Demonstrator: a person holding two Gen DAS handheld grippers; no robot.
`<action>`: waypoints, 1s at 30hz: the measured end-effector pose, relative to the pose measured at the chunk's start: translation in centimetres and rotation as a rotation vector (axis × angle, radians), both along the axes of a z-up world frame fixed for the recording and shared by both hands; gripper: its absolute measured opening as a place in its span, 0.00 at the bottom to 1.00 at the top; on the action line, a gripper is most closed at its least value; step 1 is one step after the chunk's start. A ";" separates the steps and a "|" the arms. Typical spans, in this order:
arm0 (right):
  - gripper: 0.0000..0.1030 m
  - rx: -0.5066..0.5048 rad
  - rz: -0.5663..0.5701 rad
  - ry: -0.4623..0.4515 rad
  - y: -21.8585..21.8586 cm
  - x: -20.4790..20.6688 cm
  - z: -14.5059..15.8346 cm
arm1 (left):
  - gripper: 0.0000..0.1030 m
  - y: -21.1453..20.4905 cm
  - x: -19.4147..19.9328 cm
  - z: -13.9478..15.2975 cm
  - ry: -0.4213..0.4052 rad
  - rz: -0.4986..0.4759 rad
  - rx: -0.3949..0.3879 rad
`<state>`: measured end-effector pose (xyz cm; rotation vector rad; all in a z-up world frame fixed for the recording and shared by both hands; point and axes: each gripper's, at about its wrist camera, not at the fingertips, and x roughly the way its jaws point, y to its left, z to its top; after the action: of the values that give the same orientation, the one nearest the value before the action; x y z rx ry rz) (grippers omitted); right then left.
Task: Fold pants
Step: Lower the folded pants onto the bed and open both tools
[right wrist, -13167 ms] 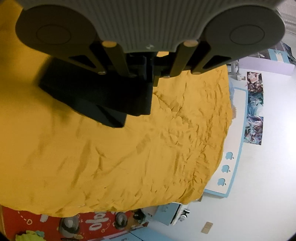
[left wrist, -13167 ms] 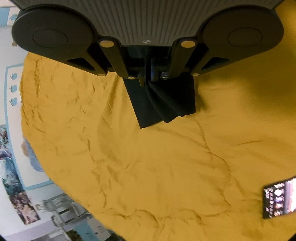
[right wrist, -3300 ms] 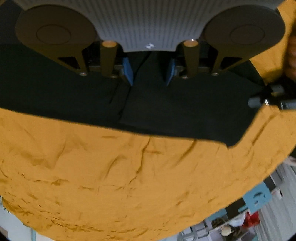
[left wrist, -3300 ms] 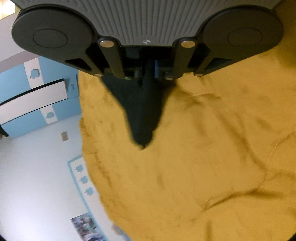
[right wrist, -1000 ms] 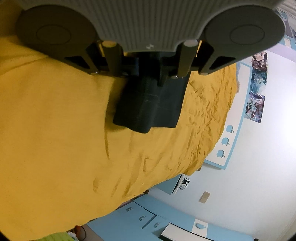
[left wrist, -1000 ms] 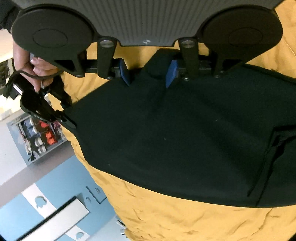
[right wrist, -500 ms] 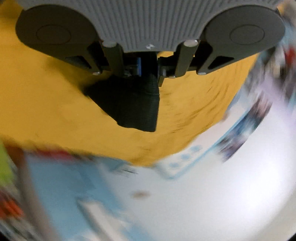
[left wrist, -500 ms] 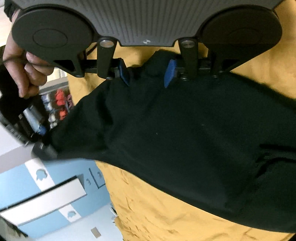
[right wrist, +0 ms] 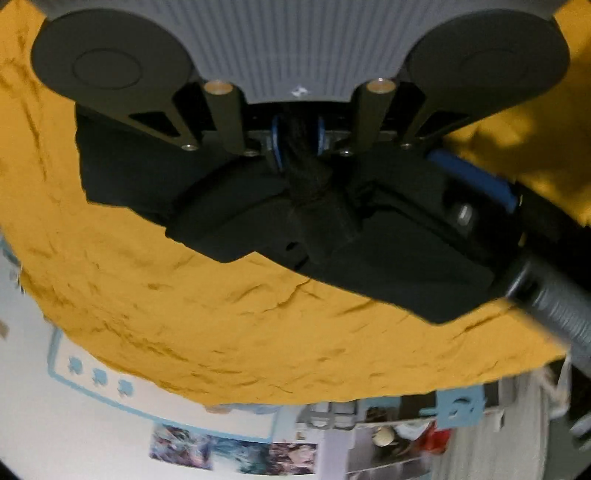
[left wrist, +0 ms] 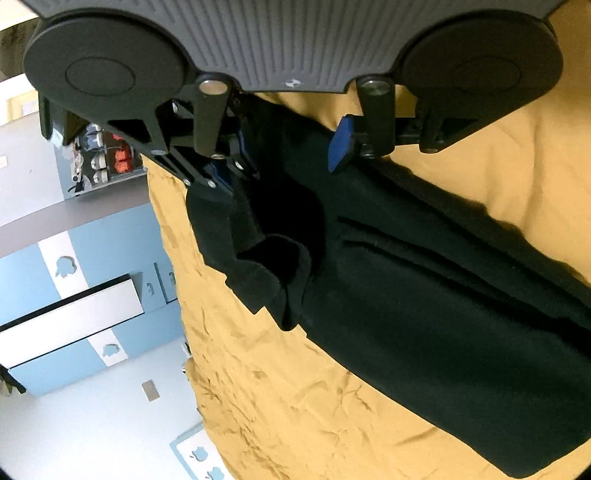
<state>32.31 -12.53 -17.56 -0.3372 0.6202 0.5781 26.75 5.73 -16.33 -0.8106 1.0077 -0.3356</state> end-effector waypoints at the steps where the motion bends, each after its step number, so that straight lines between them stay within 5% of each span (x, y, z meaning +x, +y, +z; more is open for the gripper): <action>1: 0.13 -0.003 0.004 -0.006 -0.3 0.0 0.2 | 0.50 -0.2 0.3 0.0 0.000 0.001 -0.004; 7: 0.11 -0.093 0.082 -0.123 -0.3 -2.0 1.7 | 0.55 -0.4 0.0 0.1 -0.046 0.038 -0.091; 14: 0.11 -0.143 0.103 -0.127 -0.7 -2.8 1.3 | 0.69 -0.5 0.0 1.0 -0.129 0.095 -0.128; 21: 0.11 -0.146 0.087 -0.138 -0.2 -2.7 1.0 | 0.76 -3.1 3.1 1.5 -0.098 0.083 0.013; 23: 0.11 -0.145 0.085 -0.146 -0.2 -3.2 1.3 | 0.62 -3.6 4.0 1.4 -0.094 0.069 0.000; 24: 0.11 -0.147 0.086 -0.148 -0.3 -3.4 1.3 | 0.32 -3.9 4.2 1.4 -0.100 0.059 0.006; 25: 0.13 -0.152 0.086 -0.149 -0.3 -3.5 1.4 | 0.24 -4.2 4.4 1.5 -0.098 0.054 0.038; 27: 0.21 -0.154 0.095 -0.131 -0.7 -3.9 1.6 | 0.15 -4.3 4.1 1.6 -0.092 0.068 0.082; 30: 0.30 -0.011 0.051 -0.057 -2.9 -3.7 3.2 | 0.11 -3.3 3.1 1.4 -0.130 0.108 0.016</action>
<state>28.63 -15.42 -14.35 -0.3788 0.5617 0.6120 29.85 2.44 -14.92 -0.8149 0.8407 -0.2840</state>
